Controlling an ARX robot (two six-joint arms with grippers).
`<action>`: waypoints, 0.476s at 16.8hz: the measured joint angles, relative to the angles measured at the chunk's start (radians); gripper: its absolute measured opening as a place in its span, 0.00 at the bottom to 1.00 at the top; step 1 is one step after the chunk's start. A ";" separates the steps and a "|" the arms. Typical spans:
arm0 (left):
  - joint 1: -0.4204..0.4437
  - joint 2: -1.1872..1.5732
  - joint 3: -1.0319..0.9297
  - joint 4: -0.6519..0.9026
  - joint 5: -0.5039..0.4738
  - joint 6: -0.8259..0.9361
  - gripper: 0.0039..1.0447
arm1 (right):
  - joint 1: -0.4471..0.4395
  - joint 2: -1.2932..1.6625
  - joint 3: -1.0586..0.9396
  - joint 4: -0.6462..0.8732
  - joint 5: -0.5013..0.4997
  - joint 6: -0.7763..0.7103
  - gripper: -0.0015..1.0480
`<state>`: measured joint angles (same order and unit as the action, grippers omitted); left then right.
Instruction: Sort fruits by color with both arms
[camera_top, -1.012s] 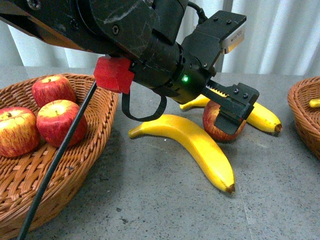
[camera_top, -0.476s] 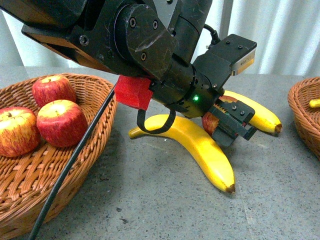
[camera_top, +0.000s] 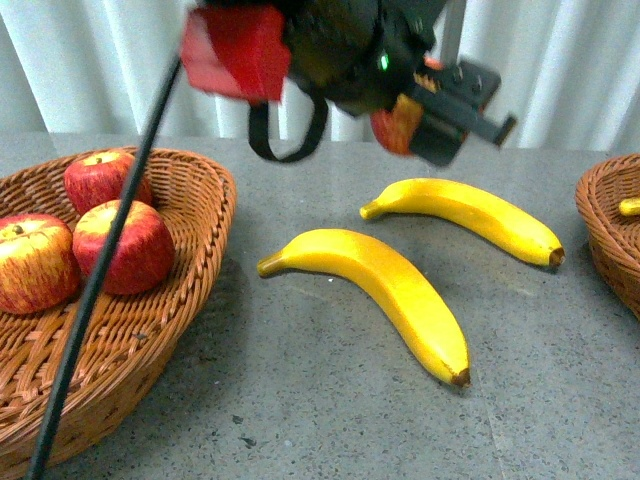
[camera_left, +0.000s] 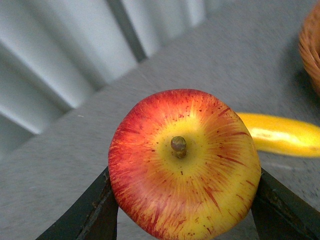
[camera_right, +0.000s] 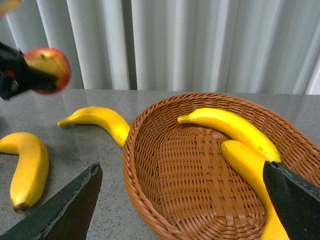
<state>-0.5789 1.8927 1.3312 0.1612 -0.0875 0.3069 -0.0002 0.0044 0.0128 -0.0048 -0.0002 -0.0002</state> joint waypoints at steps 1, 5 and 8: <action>-0.002 -0.098 -0.050 0.049 -0.117 -0.045 0.63 | 0.000 0.000 0.000 0.000 0.000 0.000 0.94; -0.015 -0.319 -0.246 0.068 -0.305 -0.152 0.63 | 0.000 0.000 0.000 0.000 0.000 0.000 0.94; -0.049 -0.561 -0.483 0.077 -0.463 -0.310 0.63 | 0.000 0.000 0.000 0.000 0.000 0.000 0.94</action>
<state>-0.6281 1.3315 0.8486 0.2379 -0.5503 -0.0029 -0.0002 0.0044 0.0128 -0.0048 0.0002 -0.0002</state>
